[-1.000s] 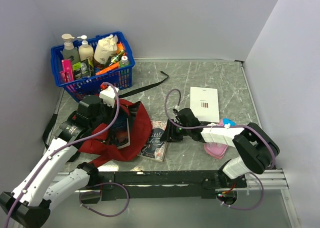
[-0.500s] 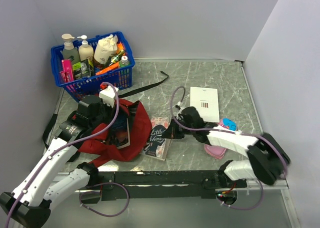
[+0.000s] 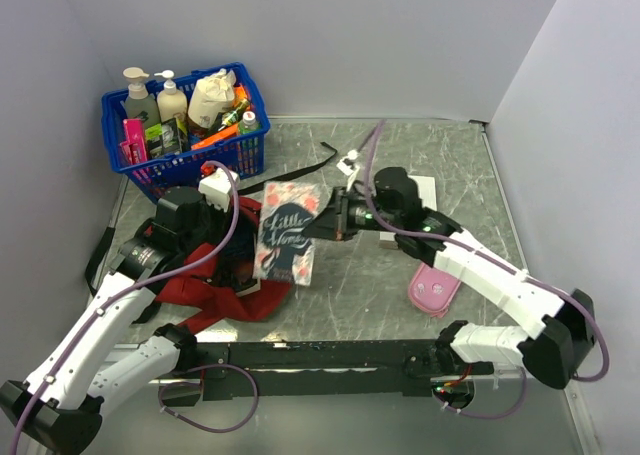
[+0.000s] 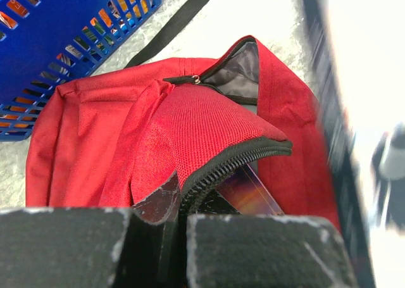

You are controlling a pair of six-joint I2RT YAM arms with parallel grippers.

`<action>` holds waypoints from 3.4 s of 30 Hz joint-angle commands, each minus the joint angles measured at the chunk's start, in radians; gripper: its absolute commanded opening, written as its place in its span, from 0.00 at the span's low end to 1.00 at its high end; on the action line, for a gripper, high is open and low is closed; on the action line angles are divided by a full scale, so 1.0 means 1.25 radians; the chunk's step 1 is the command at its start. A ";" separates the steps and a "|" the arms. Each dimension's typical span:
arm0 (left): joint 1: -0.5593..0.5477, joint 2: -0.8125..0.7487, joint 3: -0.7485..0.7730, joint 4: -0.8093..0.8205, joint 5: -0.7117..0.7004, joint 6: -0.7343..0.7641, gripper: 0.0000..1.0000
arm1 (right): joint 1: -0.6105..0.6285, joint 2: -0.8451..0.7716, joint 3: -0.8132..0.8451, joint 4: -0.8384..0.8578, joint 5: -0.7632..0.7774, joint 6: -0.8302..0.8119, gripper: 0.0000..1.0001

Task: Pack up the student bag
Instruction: Pick up the book from the center of the board, then place the book in the student bag.

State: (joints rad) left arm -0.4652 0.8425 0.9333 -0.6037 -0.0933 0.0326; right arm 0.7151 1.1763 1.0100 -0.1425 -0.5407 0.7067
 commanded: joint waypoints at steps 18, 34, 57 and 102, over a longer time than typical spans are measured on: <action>0.002 -0.019 0.051 0.053 0.050 -0.010 0.01 | 0.066 0.344 -0.112 0.482 -0.294 0.274 0.00; -0.005 -0.011 0.031 -0.019 0.269 0.022 0.01 | 0.019 0.577 0.132 0.528 -0.067 0.358 0.00; -0.009 0.003 0.029 0.010 0.215 0.027 0.01 | 0.061 0.454 -0.054 0.325 -0.098 0.096 0.56; -0.013 0.028 0.067 0.040 0.245 -0.036 0.01 | 0.142 0.497 0.037 0.184 0.200 0.097 0.02</action>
State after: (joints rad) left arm -0.4740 0.8970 0.9989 -0.6552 0.1791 -0.0113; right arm 0.8726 1.8023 1.0538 0.0818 -0.3191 0.8631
